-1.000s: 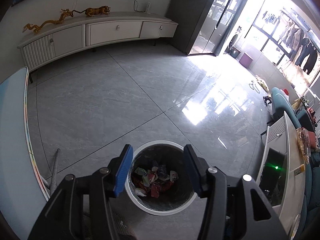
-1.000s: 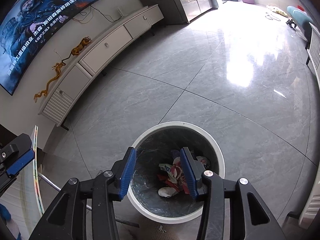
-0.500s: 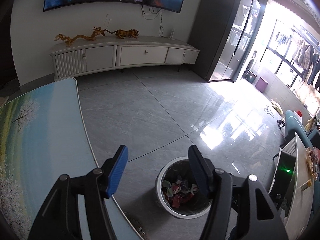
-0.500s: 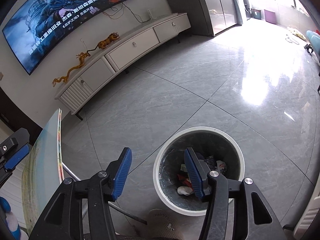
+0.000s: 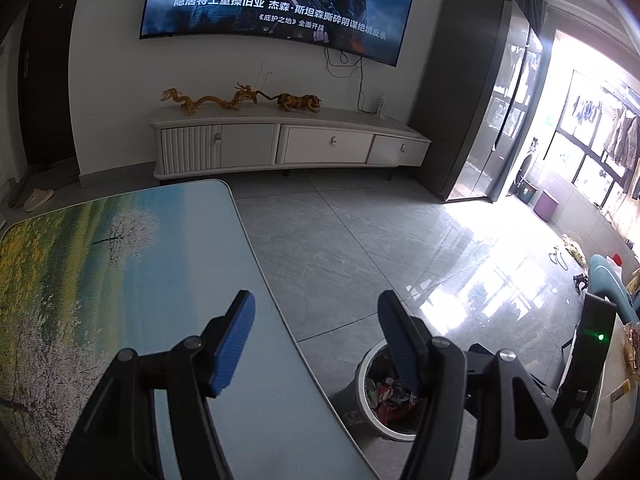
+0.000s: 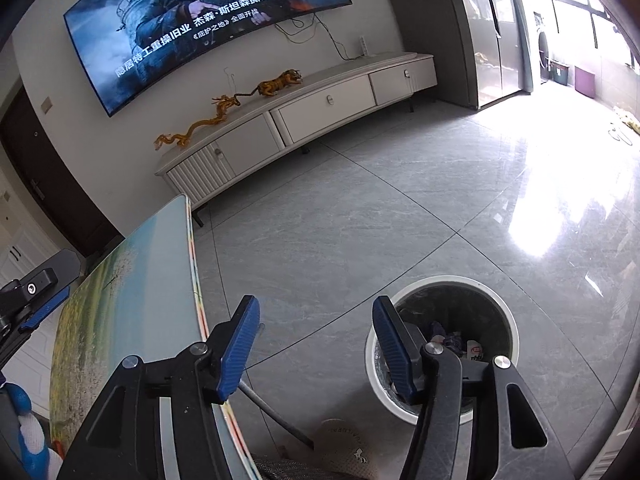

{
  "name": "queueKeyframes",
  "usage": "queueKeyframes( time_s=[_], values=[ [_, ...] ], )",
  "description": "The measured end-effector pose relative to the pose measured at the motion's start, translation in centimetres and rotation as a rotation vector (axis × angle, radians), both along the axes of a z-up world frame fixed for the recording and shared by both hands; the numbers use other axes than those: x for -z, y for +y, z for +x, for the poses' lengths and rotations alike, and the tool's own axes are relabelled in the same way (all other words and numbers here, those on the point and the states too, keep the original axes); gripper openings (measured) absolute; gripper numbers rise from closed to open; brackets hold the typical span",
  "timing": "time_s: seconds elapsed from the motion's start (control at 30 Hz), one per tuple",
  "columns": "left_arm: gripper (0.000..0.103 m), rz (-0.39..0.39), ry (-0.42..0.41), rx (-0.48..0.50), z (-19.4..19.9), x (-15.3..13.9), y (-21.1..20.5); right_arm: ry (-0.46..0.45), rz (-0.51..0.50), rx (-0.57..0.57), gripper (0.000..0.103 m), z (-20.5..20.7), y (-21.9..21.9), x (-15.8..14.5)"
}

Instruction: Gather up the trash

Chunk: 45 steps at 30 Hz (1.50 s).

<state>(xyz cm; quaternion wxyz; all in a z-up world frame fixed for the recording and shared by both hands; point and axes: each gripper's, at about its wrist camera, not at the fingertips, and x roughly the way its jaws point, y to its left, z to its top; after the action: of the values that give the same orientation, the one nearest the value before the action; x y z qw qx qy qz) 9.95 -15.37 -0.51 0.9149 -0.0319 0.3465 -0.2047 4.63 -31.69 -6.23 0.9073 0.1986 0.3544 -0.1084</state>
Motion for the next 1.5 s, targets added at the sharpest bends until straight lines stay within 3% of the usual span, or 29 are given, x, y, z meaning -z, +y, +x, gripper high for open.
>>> queueKeyframes(
  time_s=[0.27,0.67,0.97,1.33,1.5],
  values=[
    [0.071,0.017,-0.083,-0.132,-2.6,-1.4,7.0,-0.055,-0.071,-0.072,0.063,-0.5,4.3,-2.5],
    [0.073,0.055,-0.161,-0.342,-4.8,-2.2,14.1,-0.181,-0.209,-0.105,0.083,-2.3,10.8,-4.8],
    [0.074,0.092,-0.193,-0.401,-5.6,-2.0,15.6,-0.222,-0.267,-0.078,0.103,-2.3,12.5,-4.4],
    [0.074,0.111,-0.191,-0.416,-4.7,-1.1,15.6,-0.194,-0.287,-0.051,0.103,-1.6,12.3,-2.7],
    [0.087,0.122,-0.203,-0.431,-4.5,-0.7,15.6,-0.186,-0.293,-0.045,0.103,-1.3,12.2,-2.3]
  ],
)
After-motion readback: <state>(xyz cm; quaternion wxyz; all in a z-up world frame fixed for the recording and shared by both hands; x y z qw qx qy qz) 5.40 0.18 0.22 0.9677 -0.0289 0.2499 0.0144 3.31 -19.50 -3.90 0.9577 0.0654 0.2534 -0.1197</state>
